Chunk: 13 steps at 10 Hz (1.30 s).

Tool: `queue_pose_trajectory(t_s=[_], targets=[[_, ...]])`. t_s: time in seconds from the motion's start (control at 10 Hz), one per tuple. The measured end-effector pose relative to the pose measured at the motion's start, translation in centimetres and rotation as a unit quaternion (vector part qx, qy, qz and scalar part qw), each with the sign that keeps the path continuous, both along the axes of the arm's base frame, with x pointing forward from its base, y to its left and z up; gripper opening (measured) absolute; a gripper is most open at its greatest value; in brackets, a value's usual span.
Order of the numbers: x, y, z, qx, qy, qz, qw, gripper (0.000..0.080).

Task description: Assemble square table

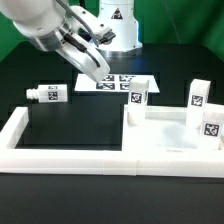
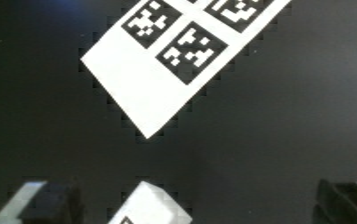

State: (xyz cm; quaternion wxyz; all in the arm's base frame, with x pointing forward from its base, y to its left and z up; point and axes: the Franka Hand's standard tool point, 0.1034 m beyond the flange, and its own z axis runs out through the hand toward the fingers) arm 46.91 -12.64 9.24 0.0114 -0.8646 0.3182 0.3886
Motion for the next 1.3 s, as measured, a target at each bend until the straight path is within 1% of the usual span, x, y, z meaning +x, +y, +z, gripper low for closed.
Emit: queue_pose_trajectory(t_s=[0.1,0.2,0.3,0.6,0.7,0.8,0.9,1.0,1.1,1.2,1.3], targets=[[0.4,0.0,0.0,0.028,-0.024,0.039,0.999,0.0649],[0.6,0.5,0.2,0.054,-0.039,0.070,0.995,0.0649],[0.5,0.9,0.3,0.056,-0.037,0.086,0.994,0.0649],[0.5,0.8,0.2,0.056,-0.036,0.085,0.994,0.0649],[0.5,0.9,0.0,0.063,-0.042,0.097,0.992,0.0649],[0.7,1.5,-0.8,0.094,-0.072,0.145,0.982,0.0649],[0.5,1.9,-0.8,0.126,-0.083,0.178,0.972,0.0649],[0.7,2.1,-0.4,0.164,-0.096,0.232,0.954,0.0649],[0.6,2.7,-0.3,0.196,-0.103,0.272,0.936,0.0649],[0.5,2.6,-0.4,0.196,-0.102,0.271,0.937,0.0649],[0.4,2.3,-0.4,0.219,-0.110,0.295,0.924,0.0649]])
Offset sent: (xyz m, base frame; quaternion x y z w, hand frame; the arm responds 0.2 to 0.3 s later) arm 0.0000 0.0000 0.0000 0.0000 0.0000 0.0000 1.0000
